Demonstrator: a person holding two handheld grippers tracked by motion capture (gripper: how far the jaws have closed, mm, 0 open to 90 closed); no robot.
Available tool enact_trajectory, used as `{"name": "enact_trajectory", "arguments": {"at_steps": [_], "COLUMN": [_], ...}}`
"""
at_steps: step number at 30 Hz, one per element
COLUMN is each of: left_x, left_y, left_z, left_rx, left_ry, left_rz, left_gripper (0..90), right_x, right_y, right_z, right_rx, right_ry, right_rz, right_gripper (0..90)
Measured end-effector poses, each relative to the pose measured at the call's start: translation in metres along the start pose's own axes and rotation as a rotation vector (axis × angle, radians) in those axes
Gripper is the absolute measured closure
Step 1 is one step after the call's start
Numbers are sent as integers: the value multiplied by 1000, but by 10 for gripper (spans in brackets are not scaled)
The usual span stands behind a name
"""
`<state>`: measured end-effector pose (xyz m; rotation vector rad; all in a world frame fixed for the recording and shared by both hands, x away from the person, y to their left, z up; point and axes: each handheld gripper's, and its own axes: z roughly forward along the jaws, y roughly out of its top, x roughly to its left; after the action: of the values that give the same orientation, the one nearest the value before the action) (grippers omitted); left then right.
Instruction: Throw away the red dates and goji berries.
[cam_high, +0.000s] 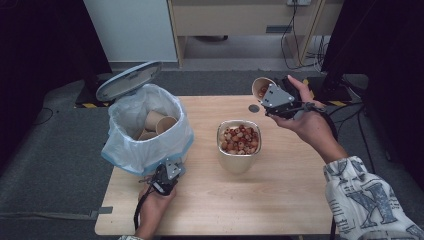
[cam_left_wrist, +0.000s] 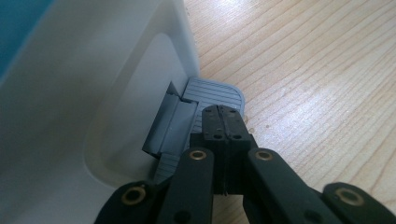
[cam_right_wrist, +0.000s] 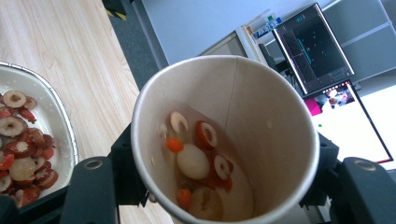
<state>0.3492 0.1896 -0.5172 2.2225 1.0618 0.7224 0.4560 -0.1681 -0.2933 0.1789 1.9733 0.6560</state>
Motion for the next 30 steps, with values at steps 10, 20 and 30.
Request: {"name": "enact_trajectory", "arguments": {"at_steps": [10, 20, 30], "left_x": [0, 0, 0], "left_y": [0, 0, 0], "left_z": [0, 0, 0], "left_rx": [0, 0, 0], "left_ry": [0, 0, 0], "left_rz": [0, 0, 3], "left_gripper": [898, 898, 898], "right_x": [0, -2, -4], "right_y": [6, 6, 10], "right_z": [2, 3, 2], "right_rx": [4, 12, 12], "right_ry": [-7, -5, -10], "right_rz": [-35, -46, -59], "right_gripper": [351, 352, 353]}}
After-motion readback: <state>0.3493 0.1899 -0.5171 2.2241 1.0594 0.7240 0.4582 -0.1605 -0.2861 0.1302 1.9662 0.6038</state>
